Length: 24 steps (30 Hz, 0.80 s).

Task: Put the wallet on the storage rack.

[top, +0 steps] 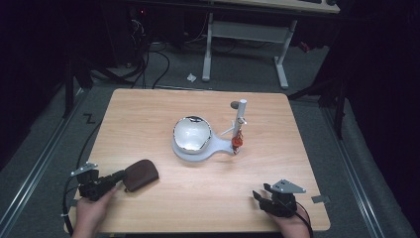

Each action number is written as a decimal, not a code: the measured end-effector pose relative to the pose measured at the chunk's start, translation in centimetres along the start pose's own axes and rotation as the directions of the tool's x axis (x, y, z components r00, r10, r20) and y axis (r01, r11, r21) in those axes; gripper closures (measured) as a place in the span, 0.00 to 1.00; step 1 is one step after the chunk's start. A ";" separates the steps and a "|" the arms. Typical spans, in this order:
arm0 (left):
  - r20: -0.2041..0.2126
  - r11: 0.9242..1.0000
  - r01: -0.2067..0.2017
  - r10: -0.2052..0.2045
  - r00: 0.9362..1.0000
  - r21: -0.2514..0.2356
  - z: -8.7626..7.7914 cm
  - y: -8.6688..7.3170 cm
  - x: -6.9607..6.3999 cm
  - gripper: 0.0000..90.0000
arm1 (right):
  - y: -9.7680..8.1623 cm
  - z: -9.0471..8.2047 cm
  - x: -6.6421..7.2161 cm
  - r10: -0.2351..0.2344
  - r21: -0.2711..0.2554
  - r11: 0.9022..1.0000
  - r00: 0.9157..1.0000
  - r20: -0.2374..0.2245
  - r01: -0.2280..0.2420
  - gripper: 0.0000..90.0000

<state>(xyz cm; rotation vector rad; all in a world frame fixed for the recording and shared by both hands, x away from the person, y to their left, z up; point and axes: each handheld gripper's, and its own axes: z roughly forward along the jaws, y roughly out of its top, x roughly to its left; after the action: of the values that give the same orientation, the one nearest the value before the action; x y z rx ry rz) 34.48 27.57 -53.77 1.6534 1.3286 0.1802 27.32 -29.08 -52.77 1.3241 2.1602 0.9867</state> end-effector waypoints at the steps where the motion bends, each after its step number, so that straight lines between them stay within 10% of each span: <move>1: -0.013 1.000 -0.021 0.021 1.000 -0.003 0.0 0.0 -0.2 0.95 | 0.0 0.0 0.0 -0.001 -0.001 1.000 1.000 0.000 0.001 0.51; 24: -0.046 0.959 -0.247 0.243 0.969 -0.135 -2.3 0.4 -4.7 0.97 | 0.1 -0.3 -0.6 0.007 -0.014 1.000 1.000 0.026 -0.006 0.55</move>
<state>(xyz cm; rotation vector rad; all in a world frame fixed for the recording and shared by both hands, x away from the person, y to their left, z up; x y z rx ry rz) 31.45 25.09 -50.22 1.6964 1.1018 0.4365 27.42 -29.68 -52.54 1.3312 2.1277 0.9801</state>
